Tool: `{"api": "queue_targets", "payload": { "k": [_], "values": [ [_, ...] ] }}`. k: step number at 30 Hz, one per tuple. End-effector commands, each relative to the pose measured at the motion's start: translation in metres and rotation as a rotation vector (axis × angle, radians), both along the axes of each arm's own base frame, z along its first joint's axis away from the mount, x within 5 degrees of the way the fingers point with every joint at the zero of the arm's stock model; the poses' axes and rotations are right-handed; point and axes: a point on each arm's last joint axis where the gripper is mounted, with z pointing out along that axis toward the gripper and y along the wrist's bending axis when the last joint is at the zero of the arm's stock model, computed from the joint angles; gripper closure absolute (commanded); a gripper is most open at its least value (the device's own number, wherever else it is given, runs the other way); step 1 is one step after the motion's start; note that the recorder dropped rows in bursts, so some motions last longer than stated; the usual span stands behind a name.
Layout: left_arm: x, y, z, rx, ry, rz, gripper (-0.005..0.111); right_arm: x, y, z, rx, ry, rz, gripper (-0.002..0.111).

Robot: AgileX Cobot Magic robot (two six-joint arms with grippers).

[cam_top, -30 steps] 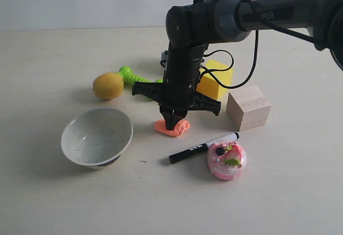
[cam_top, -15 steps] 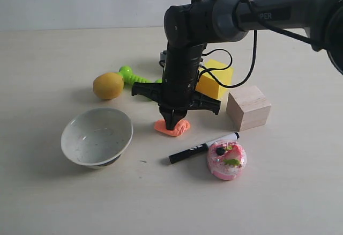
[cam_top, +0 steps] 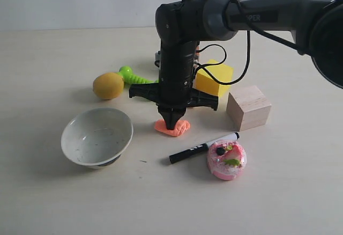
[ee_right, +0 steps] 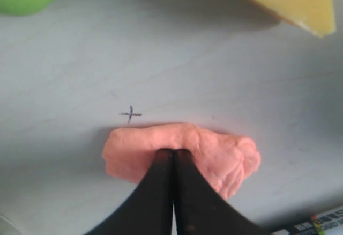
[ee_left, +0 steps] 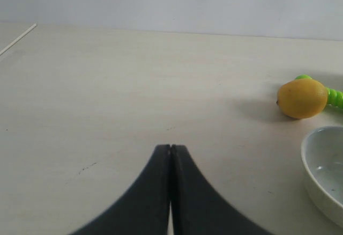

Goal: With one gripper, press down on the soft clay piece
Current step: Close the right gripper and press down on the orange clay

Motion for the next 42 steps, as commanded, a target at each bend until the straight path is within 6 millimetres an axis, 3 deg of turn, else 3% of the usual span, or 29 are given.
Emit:
{"api": "queue_targets", "payload": {
  "k": [1,42],
  "values": [
    [0.0,0.0,0.002,-0.001,-0.019,0.002,0.107,-0.007,-0.002,-0.02,-0.056,0.057,0.032,0.108],
    [0.0,0.0,0.002,-0.001,-0.019,0.002,0.107,-0.003,-0.001,0.014,-0.004,-0.045,0.06,0.108]
  ]
}}
